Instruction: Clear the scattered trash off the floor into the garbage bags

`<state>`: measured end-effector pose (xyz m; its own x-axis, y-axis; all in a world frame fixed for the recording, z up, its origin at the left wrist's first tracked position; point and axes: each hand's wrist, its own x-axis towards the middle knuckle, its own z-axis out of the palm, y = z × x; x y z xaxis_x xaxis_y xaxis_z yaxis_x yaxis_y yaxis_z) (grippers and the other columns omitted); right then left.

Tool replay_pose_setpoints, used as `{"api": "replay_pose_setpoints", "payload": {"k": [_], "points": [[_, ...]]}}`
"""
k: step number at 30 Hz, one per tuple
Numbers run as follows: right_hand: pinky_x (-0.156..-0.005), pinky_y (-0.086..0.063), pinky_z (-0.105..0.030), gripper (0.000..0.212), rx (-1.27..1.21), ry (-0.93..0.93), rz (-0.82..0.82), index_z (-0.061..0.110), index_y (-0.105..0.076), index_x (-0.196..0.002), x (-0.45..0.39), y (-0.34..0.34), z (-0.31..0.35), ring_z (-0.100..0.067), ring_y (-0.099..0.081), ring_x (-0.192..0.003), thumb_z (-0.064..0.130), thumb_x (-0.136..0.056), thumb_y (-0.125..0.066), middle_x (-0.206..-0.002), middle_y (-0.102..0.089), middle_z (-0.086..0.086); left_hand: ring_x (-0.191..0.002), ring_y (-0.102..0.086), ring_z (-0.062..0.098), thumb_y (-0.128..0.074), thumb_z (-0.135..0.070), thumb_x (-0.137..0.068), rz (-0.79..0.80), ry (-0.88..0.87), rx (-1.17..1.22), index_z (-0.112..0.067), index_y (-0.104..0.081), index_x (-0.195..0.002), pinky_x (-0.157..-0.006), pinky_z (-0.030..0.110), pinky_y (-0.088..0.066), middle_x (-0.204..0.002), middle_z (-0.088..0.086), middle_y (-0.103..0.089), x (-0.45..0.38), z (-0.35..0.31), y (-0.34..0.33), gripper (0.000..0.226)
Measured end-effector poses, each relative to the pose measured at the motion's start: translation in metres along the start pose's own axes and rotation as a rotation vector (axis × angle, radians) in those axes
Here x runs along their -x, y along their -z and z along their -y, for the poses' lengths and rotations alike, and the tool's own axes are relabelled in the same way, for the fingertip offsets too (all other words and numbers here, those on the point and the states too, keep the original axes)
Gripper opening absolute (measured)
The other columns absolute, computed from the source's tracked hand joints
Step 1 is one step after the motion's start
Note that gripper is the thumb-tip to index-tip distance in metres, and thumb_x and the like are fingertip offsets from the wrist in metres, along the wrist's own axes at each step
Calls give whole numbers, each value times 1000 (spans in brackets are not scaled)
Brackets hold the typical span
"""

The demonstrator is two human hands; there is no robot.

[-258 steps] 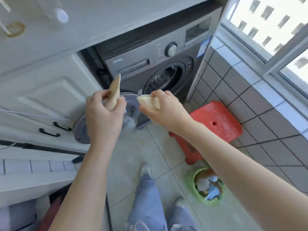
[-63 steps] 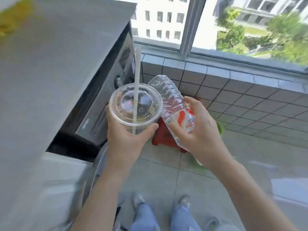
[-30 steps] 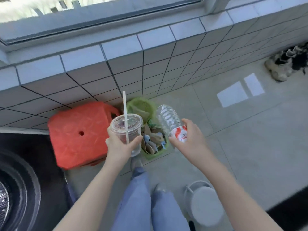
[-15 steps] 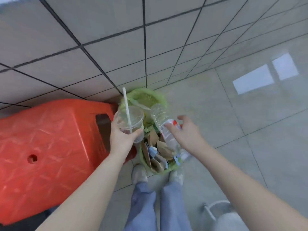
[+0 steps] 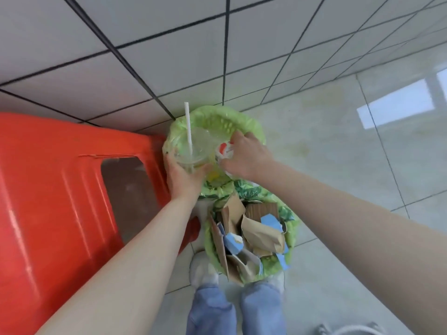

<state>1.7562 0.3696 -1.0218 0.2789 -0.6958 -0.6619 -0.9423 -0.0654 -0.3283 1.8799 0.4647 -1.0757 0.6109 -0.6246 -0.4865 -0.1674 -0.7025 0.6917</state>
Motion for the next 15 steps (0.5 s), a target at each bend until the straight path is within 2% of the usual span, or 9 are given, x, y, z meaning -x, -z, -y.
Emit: {"api": "replay_pose_setpoints", "payload": {"k": [4, 7, 9, 11, 15], "points": [[-82, -49, -41, 49, 212, 16, -20, 17, -49, -127, -24, -13, -1, -34, -50, -116, 43, -88, -60, -136, -38, -8, -125, -47, 26, -81, -35, -70, 81, 14, -115, -9, -33, -139, -103, 33, -38, -136, 9, -50, -11, 9, -15, 88], [-88, -50, -42, 48, 301, 80, 34, 14, -52, -126, -39, -13, -9, -32, -47, -120, 46, -90, -56, -134, -41, -9, -130, -43, 31, -73, -38, -79, 201, 32, -241, -5, -27, -143, -108, 41, -36, -142, 13, -46, -16, 12, -21, 86], [-86, -47, -39, 51, 251, 126, 50, 10, -53, -125, -42, -5, -12, -31, -52, -114, 48, -90, -54, -128, -47, -10, -126, -47, 32, -69, -33, -81, 221, 63, -294, -6, -32, -141, -104, 40, -40, -136, 13, -51, -18, 12, -19, 75], [-84, -45, -36, 49, 173, 140, -2, 6, -54, -122, -36, 3, -13, -31, -54, -110, 45, -92, -52, -122, -51, -11, -121, -52, 32, -66, -28, -83, 220, 66, -345, -6, -40, -137, -99, 38, -43, -129, 13, -57, -14, 9, -11, 64], [-80, -42, -34, 41, 81, 109, -66, 5, -48, -128, -1, 16, -22, -33, -54, -108, 31, -97, -41, -117, -55, -15, -126, -49, 29, -62, -24, -89, 206, 80, -355, -6, -43, -138, -103, 36, -39, -138, 10, -52, 9, -5, 6, 56]]}}
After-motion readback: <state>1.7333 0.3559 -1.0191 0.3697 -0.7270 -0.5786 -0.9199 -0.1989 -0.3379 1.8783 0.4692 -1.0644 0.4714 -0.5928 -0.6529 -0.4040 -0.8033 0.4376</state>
